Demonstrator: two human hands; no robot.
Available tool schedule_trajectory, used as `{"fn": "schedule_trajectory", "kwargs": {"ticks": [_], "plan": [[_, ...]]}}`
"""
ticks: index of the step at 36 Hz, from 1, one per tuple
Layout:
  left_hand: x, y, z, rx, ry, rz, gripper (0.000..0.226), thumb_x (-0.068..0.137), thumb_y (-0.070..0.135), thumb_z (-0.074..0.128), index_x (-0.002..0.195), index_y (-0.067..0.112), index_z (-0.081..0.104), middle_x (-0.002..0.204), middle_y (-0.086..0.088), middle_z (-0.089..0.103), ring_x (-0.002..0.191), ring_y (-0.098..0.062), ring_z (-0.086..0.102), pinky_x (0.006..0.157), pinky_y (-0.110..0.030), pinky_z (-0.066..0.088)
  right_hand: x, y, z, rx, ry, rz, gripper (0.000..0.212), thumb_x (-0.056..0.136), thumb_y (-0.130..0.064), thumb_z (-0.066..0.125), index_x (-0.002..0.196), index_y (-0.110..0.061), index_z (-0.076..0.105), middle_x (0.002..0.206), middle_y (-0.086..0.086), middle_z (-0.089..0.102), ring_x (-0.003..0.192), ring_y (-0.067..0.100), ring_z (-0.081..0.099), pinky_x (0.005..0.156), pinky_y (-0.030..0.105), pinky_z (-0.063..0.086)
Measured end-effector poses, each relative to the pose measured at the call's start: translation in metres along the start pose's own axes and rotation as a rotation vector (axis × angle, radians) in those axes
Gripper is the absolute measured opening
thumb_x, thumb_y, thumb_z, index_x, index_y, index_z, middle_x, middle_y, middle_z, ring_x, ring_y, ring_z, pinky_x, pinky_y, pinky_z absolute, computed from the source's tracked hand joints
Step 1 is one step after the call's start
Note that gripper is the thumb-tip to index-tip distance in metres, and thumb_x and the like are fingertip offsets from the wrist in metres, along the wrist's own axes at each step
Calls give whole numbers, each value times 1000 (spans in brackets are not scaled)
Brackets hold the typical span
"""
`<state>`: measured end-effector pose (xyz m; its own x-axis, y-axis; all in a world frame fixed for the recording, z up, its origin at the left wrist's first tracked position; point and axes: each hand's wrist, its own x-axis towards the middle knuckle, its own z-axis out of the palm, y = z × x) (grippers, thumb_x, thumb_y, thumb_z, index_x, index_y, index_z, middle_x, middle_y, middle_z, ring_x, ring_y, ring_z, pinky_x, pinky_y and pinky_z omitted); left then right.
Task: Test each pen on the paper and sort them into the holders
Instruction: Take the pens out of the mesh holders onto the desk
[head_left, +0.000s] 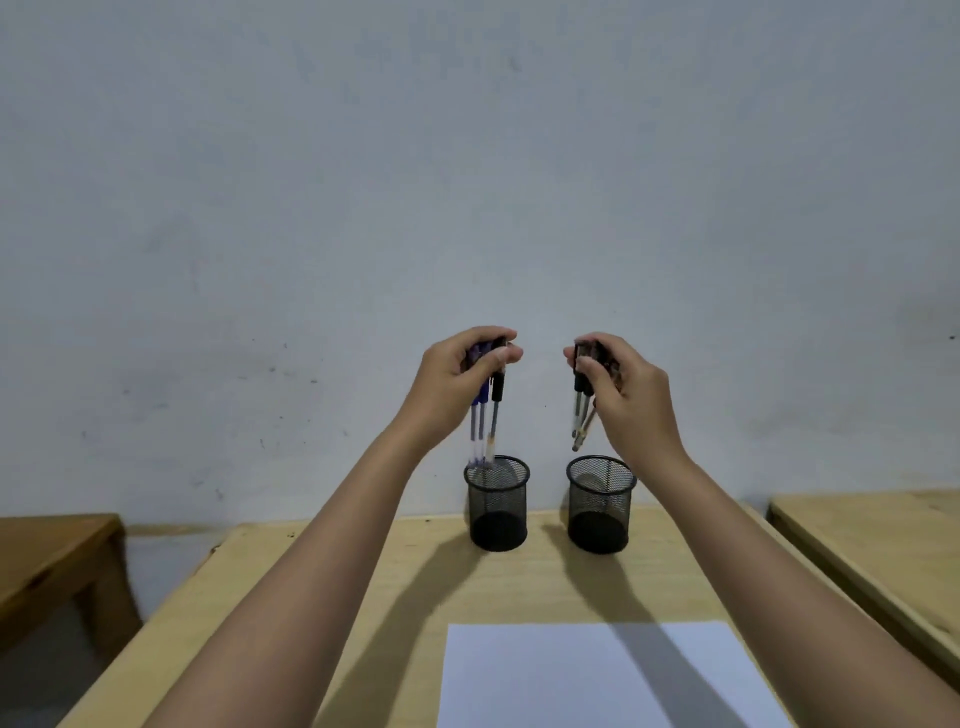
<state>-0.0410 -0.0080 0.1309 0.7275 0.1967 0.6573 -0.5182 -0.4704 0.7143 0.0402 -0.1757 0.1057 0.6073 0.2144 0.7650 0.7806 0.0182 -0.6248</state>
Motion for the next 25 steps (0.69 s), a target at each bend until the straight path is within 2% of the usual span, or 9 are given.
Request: {"fn": "schedule_trajectory", "kwargs": {"ticks": [2,5,6,9,11,16,19,23,25], "plan": [[-14,-1,-6,81,-57,-9,16,89,15,59,99,26,65,98,-1,71,101,-14,66,95,-31,49,-16,-1,1,-22,-77,-31,15,91,-11,53,102,-15,62,95,0,71,89,16,66,81,36,54],[-39,-18,-12,261,-170,-62,18,91,18,58,107,18,65,102,-2,70,101,-13,64,93,-27,49,-42,10,4,-140,-223,-52,16,92,-13,53,105,-14,62,92,-7,68,84,-1,62,74,23,50],[-47,-28,-13,327,-213,-81,20,91,19,57,109,16,65,102,-1,70,99,-13,64,89,-25,49,-50,17,5,-196,-279,-59,16,92,-13,53,106,-14,61,92,-9,68,84,-3,61,74,23,48],[-70,-61,-14,488,-324,-134,21,94,18,53,111,16,64,100,3,68,91,-9,61,78,-20,44,-74,43,7,-437,-441,-77,17,94,-20,49,109,-20,58,95,-6,68,85,15,62,73,36,49],[-83,-84,-11,540,-373,-173,22,94,16,52,112,15,64,102,2,67,90,-10,59,76,-20,42,-89,60,7,-579,-528,-82,18,96,-24,43,109,-23,56,97,-3,67,87,23,62,69,36,47],[-96,-121,6,516,-415,-222,23,94,13,52,114,11,63,99,3,64,81,1,55,70,-5,37,-109,99,11,-817,-679,-41,21,97,-28,37,111,-26,53,111,-8,64,97,22,61,68,33,42],[-96,-139,17,479,-432,-267,25,93,13,53,116,10,62,104,0,66,88,-4,56,73,-2,37,-113,113,11,-758,-736,0,23,96,-26,39,114,-26,53,114,-9,63,100,19,59,74,34,47],[-97,-163,27,466,-439,-328,24,93,19,53,115,17,62,103,7,63,94,-6,56,75,-8,38,-114,134,15,-543,-779,86,23,92,-26,51,112,-15,58,109,2,65,102,22,59,83,35,46],[-99,-175,30,473,-460,-343,23,92,20,54,114,17,62,106,4,65,96,-7,57,77,-12,40,-117,147,17,-523,-801,96,22,93,-26,50,109,-14,59,105,3,65,99,22,58,83,36,46]]}}
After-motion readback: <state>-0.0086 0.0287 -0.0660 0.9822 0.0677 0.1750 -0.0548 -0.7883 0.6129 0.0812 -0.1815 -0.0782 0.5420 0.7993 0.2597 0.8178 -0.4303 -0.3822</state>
